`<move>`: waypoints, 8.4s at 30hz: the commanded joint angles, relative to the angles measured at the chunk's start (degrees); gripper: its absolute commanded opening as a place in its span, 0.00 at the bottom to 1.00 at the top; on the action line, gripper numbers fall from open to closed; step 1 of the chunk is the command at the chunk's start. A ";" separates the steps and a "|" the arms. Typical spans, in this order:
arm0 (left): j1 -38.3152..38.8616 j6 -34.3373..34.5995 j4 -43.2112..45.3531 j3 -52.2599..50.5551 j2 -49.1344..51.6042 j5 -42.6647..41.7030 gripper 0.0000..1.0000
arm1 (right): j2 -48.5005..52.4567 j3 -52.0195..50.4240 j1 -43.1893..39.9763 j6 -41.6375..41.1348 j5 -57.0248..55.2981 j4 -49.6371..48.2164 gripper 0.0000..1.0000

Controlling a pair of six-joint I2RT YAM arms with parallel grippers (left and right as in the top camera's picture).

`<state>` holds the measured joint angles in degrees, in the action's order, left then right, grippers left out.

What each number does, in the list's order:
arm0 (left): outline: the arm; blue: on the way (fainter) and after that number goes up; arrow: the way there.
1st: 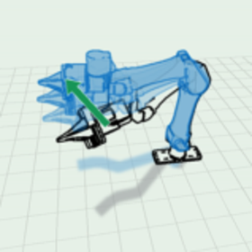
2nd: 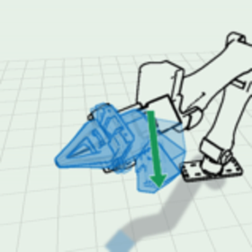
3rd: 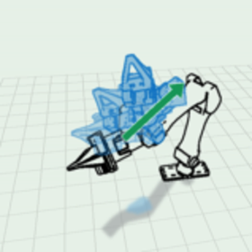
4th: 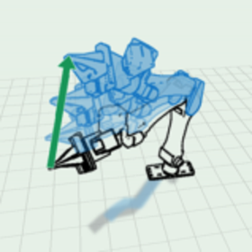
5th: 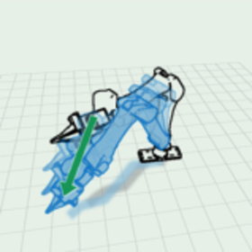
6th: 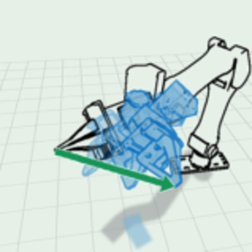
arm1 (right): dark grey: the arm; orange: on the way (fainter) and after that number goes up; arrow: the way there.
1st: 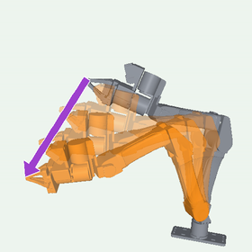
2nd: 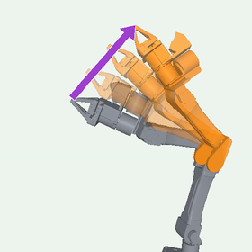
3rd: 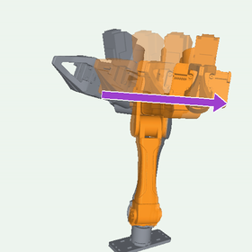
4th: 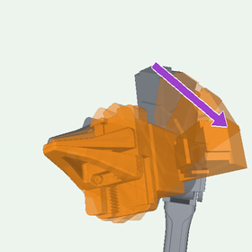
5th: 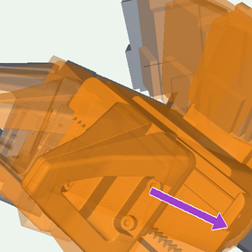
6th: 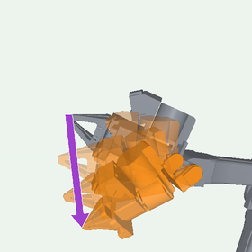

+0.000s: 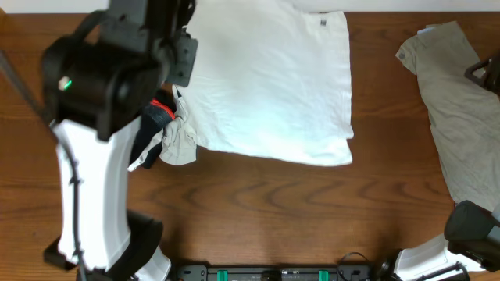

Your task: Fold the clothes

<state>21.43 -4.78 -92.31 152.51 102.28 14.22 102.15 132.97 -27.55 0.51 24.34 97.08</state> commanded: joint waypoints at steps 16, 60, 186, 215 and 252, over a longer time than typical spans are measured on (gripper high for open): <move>-0.26 6.25 -4.46 0.44 -19.30 -0.02 0.66 | 3.17 -3.10 16.48 0.35 -9.53 -2.60 0.56; -0.26 7.23 -3.80 -5.33 -22.60 0.63 0.70 | 8.70 -70.55 26.14 -26.25 -34.97 -42.75 0.01; -1.09 23.89 37.20 -97.96 -16.55 -34.56 0.06 | -18.88 -52.83 5.62 -5.14 -4.83 -30.77 0.64; -14.73 22.27 47.43 -103.65 -14.25 -14.84 0.68 | -18.88 -52.83 5.62 -5.14 -4.83 -30.60 0.66; -21.79 22.64 37.92 -104.54 -2.95 -16.33 0.06 | -4.61 -74.75 5.81 -24.98 -28.02 -42.49 0.59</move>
<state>0.05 16.78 -54.00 48.75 98.39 -2.96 96.29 59.33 -22.35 -18.28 3.81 55.02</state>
